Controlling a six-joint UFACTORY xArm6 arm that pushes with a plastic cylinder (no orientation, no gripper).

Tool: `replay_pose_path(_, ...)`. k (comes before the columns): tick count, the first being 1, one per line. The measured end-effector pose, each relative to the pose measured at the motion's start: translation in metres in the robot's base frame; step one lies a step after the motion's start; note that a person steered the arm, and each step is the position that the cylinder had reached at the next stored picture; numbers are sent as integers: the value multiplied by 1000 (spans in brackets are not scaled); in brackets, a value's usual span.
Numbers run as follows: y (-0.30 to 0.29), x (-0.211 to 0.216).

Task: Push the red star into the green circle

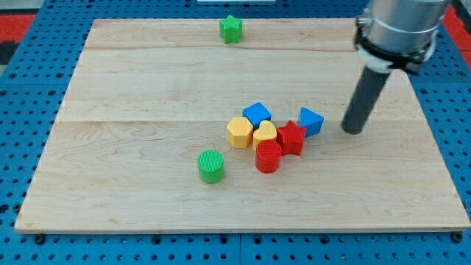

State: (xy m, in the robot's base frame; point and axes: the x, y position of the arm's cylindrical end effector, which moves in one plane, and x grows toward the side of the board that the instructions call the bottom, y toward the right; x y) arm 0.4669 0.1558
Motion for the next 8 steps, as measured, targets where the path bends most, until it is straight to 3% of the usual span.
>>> replay_pose_path(2, -82, 7)
replay_pose_path(4, -121, 43)
replay_pose_path(6, -121, 79)
replay_pose_path(8, -154, 84)
